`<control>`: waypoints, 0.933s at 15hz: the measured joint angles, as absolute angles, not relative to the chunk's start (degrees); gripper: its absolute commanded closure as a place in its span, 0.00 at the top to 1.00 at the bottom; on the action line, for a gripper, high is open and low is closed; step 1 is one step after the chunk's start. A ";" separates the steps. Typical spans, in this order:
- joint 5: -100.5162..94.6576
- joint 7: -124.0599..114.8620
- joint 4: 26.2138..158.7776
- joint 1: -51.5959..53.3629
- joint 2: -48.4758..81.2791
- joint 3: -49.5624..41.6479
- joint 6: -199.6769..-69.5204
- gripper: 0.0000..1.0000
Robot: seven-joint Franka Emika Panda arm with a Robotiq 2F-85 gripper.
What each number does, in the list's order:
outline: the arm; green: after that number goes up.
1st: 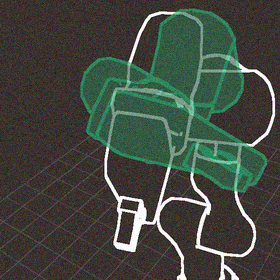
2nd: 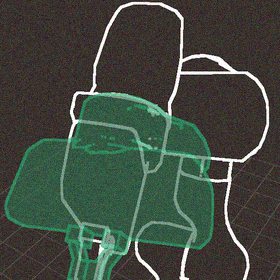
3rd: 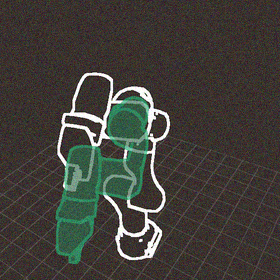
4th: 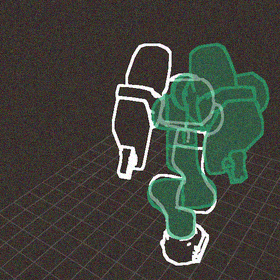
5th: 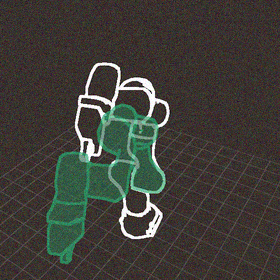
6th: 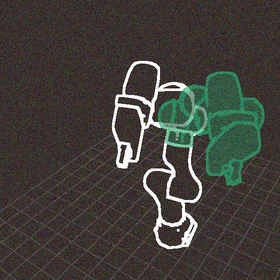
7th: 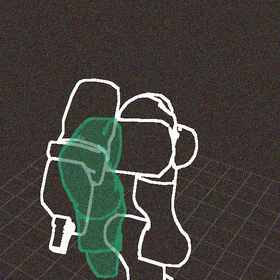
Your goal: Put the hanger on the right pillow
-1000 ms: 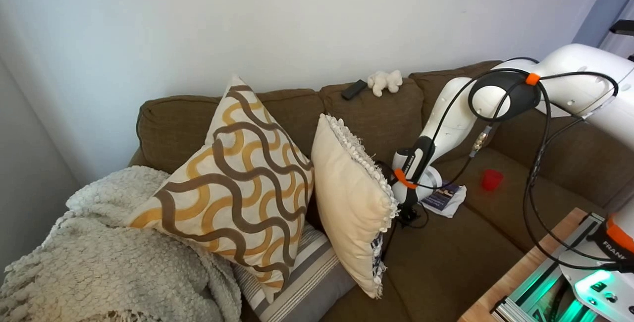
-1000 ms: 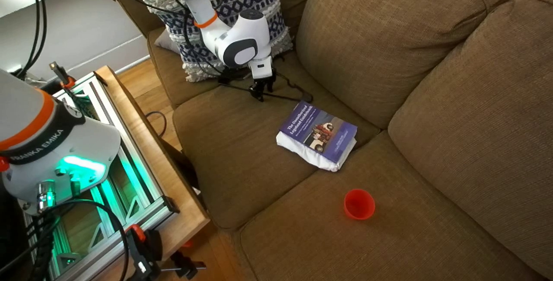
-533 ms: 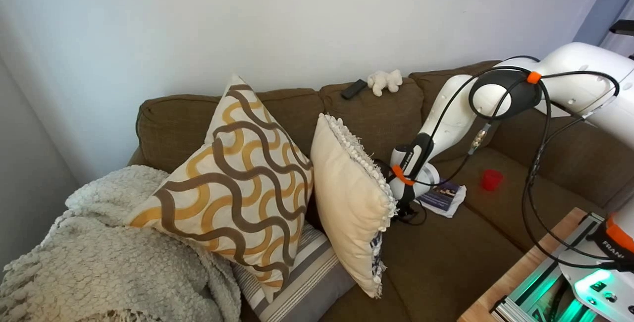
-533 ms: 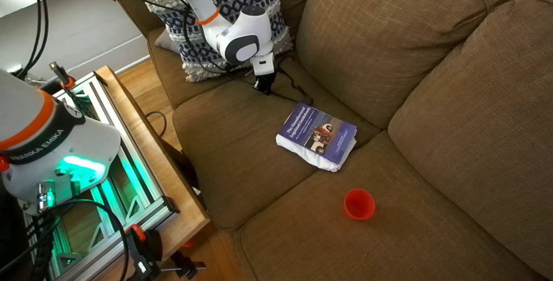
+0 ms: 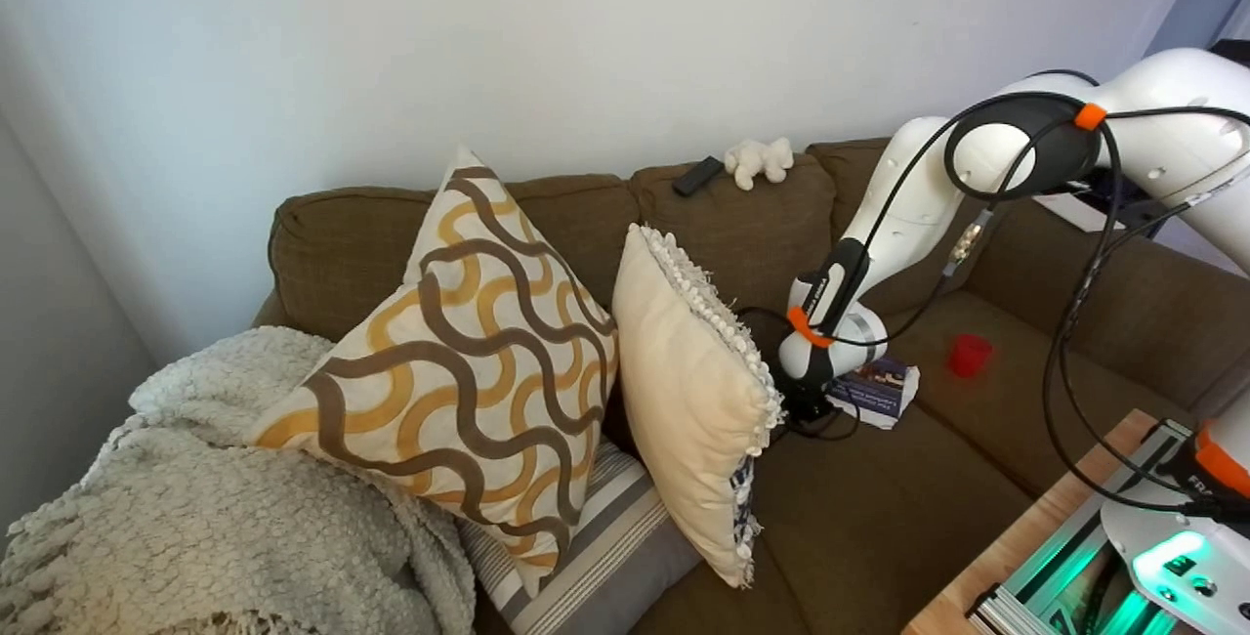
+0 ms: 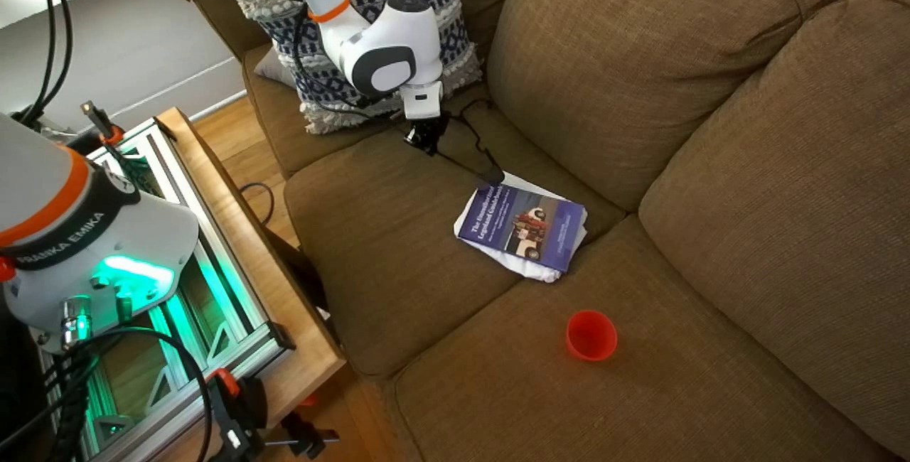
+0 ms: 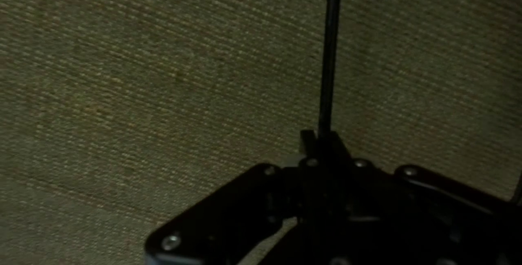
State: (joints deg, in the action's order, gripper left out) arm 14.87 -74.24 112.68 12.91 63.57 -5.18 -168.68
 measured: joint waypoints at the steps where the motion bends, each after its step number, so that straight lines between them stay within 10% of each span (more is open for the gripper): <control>1: 15.21 -74.42 114.99 13.42 61.83 -5.76 -168.68 0.02; 14: 15.20 -98.19 145.83 32.05 43.55 -29.43 -166.06 0.02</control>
State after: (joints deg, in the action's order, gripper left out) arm 15.20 -98.19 145.83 32.05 43.55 -29.43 -166.06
